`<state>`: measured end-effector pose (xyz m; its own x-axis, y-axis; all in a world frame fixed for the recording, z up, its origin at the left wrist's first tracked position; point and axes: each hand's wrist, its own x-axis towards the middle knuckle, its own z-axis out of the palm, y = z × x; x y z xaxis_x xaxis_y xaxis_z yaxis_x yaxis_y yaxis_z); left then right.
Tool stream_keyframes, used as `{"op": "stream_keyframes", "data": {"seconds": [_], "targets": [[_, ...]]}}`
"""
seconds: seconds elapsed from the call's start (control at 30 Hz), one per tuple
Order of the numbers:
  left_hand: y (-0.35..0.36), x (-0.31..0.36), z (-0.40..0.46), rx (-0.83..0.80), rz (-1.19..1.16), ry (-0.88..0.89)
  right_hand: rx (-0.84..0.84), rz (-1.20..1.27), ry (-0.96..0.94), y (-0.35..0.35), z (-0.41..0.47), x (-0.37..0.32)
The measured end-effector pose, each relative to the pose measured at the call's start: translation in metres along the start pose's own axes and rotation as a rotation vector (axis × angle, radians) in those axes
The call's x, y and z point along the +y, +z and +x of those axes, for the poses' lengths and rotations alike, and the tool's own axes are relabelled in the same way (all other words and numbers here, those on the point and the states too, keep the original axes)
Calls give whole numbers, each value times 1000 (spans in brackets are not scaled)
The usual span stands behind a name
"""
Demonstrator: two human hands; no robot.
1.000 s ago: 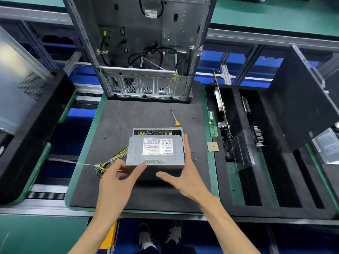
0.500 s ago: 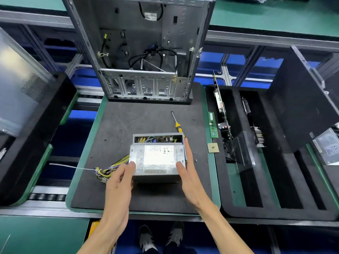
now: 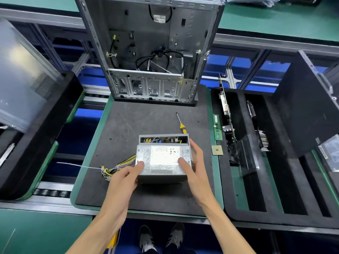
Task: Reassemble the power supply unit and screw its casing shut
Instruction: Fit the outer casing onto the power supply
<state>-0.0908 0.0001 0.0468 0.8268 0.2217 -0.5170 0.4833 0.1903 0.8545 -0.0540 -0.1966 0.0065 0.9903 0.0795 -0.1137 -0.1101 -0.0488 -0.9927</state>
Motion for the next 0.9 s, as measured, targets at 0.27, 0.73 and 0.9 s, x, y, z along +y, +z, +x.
{"op": "stream_keyframes", "data": {"seconds": [0.27,0.73,0.9], "targets": [[-37,46,0,49,896,154,-8,-46,57,-8,10,-15],[12,55,55,-56,1272,959,54,-400,-132,10,27,-24],[12,50,49,7,1277,1012,80,-336,-107,11,28,-23]]}}
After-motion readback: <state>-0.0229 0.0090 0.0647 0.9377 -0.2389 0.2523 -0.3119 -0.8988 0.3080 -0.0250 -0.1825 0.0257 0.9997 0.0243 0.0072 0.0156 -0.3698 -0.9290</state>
